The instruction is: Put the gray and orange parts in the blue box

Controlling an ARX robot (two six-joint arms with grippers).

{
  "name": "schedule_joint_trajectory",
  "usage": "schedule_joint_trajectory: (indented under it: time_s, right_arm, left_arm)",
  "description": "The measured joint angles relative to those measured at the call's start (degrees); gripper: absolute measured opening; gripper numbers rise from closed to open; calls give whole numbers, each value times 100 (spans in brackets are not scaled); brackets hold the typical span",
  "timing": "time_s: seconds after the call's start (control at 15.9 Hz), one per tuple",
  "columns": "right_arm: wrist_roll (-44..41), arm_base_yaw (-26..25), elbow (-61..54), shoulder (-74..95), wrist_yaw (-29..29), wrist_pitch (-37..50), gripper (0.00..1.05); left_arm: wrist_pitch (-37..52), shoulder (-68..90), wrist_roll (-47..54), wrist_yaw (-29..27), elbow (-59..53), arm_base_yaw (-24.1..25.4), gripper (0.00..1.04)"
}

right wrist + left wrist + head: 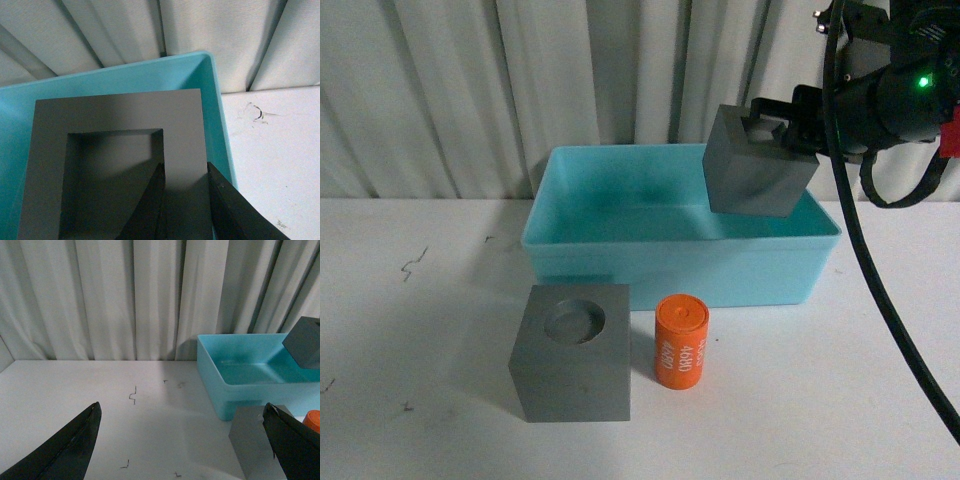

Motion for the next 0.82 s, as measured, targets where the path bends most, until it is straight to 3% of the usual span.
schedule_joint_trajectory:
  time_s: [0.44, 0.5, 0.57, 0.69, 0.82]
  right_arm:
    - [50, -4, 26, 308, 675, -168, 18]
    - [77, -4, 26, 306, 741, -203, 30]
    - [105, -57, -308, -83, 1060, -70, 63]
    - [136, -131, -1038, -1043, 1196, 297, 83]
    - [378, -229, -1827, -2258, 957, 341, 99]
  left_arm:
    - [0, 0, 0, 0, 0, 0, 98]
    - [0, 0, 0, 0, 0, 0, 98]
    - [0, 0, 0, 0, 0, 0, 98]
    - [0, 0, 0, 0, 0, 0, 98]
    - [0, 0, 0, 0, 0, 0, 98]
